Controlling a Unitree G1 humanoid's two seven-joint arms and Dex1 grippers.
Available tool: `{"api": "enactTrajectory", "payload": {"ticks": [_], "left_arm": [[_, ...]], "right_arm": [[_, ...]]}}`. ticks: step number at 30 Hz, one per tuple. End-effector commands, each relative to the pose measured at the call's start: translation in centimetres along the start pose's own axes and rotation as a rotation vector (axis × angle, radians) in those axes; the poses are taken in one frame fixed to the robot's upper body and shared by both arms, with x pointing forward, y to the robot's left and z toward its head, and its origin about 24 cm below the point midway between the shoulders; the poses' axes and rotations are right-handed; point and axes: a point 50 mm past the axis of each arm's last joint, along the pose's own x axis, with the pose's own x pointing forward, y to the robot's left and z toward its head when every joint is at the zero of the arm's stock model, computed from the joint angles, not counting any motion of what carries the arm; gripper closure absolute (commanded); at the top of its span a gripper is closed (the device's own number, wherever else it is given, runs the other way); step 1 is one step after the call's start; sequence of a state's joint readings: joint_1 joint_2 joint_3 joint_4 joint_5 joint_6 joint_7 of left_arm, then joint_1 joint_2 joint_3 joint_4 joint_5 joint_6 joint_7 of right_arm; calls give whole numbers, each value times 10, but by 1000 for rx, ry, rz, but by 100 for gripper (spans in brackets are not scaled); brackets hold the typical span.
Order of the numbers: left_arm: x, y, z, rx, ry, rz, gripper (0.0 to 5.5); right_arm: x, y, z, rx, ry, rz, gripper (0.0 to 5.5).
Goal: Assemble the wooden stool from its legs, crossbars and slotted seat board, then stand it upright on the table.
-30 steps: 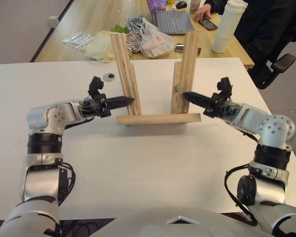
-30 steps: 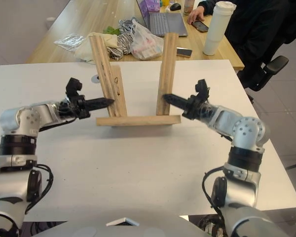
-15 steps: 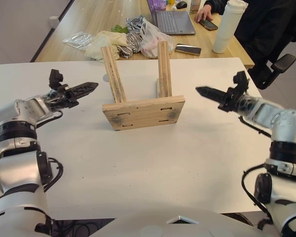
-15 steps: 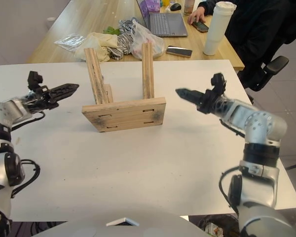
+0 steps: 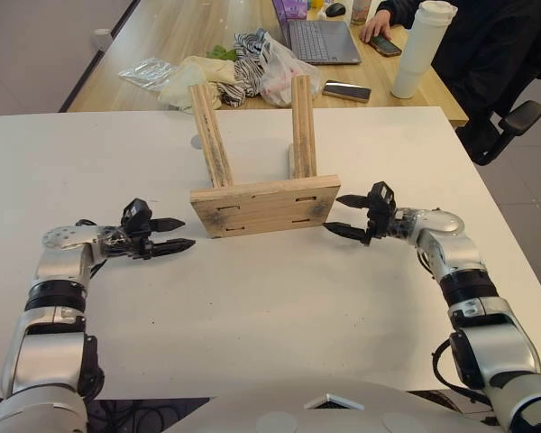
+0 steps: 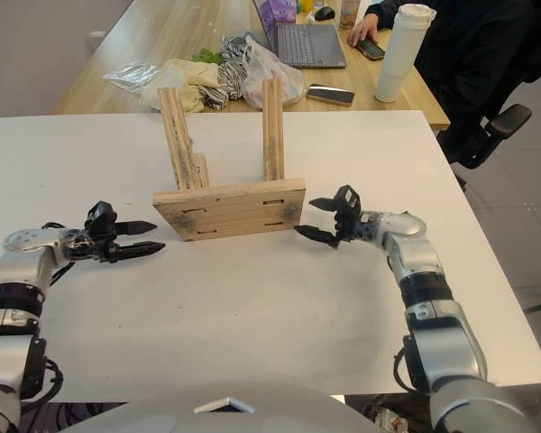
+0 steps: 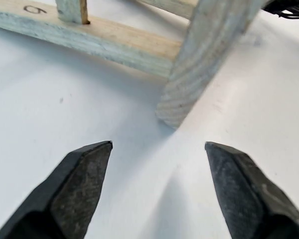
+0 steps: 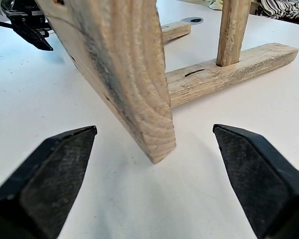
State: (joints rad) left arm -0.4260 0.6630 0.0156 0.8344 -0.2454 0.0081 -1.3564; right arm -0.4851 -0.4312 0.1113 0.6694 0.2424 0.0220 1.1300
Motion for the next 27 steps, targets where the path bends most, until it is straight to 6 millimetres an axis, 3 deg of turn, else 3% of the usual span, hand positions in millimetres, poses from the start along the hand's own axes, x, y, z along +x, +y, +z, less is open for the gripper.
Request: {"api": "enactTrajectory", "payload": {"ticks": [1, 4, 11, 15, 18, 22, 24, 27], "left_arm": [[18, 1, 13, 48, -42, -16, 224], [27, -2, 20, 58, -70, -58, 259], [29, 2, 36, 78, -110, -68, 351], [35, -4, 56, 10, -210, -157, 373], [31, -17, 97, -75, -402, -249, 376], [25, -38, 150, -151, -590, -273, 401], [30, -40, 164, -206, -599, -203, 403], [40, -28, 192, -416, -650, -78, 403]], "right_arm": [[12, -1, 4, -15, -6, 30, 150], [18, -1, 7, -13, -19, 58, 192], [30, 1, 12, 29, -75, 121, 292], [24, -5, 22, 105, -162, 104, 337], [5, -12, 56, 233, -361, 83, 338], [-16, -5, 113, 429, -514, 92, 343], [-18, -5, 137, 539, -551, 81, 346], [-7, -21, 166, 737, -594, -55, 352]]}}
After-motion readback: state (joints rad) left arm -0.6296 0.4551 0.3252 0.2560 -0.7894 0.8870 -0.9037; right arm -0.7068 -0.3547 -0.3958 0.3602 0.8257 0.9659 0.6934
